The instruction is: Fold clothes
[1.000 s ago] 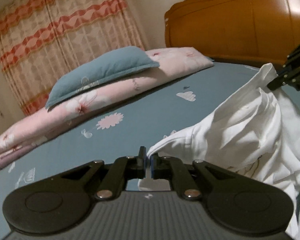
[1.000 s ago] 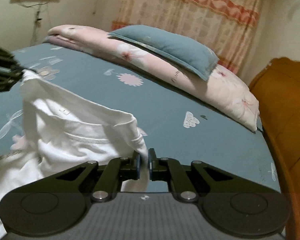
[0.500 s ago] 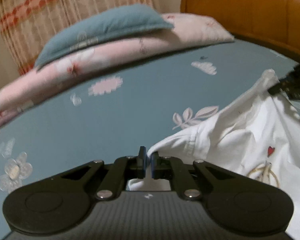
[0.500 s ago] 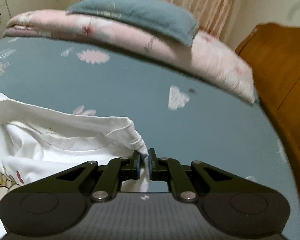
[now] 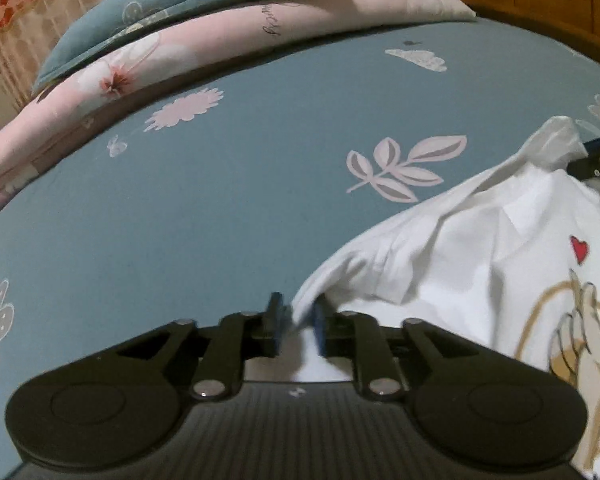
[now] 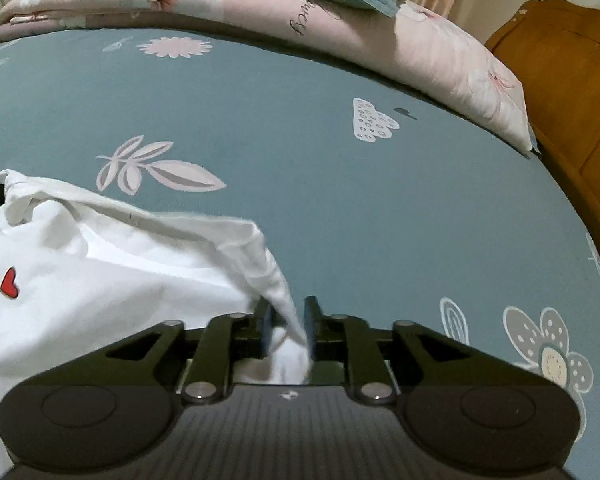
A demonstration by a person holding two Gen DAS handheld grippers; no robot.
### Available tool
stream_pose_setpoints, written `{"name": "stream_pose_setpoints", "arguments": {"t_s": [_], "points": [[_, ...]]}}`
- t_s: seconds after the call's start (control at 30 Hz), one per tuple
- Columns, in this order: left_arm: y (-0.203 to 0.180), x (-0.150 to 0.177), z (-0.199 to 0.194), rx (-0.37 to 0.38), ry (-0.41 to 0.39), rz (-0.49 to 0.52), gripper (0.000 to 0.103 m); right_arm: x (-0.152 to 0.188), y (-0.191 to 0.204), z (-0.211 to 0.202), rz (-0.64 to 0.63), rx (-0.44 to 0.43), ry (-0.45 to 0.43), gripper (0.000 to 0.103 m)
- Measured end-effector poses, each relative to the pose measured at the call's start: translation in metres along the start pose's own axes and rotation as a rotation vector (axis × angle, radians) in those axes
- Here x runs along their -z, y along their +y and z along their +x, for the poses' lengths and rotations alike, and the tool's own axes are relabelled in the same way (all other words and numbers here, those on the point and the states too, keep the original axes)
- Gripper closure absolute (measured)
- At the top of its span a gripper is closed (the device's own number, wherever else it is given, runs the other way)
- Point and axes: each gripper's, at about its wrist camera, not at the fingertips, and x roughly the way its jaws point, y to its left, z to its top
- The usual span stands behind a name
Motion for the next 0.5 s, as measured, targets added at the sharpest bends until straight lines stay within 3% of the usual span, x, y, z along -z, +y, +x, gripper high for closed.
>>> {"name": "stream_pose_setpoints", "arguments": {"t_s": [0.1,0.33,0.5], "points": [[0.011,0.003,-0.019,0.026,0.032,-0.069,0.053,0.005,-0.004,-0.008,0.035,-0.036,0.014,0.069],[0.013,0.018,-0.080,0.068,0.061,-0.089,0.053,0.026,-0.006,-0.067,0.114,-0.121,0.032,0.068],[0.013,0.041,-0.123,0.099,0.085,-0.143,0.044,0.052,-0.001,-0.113,0.183,-0.189,0.035,0.063]]}}
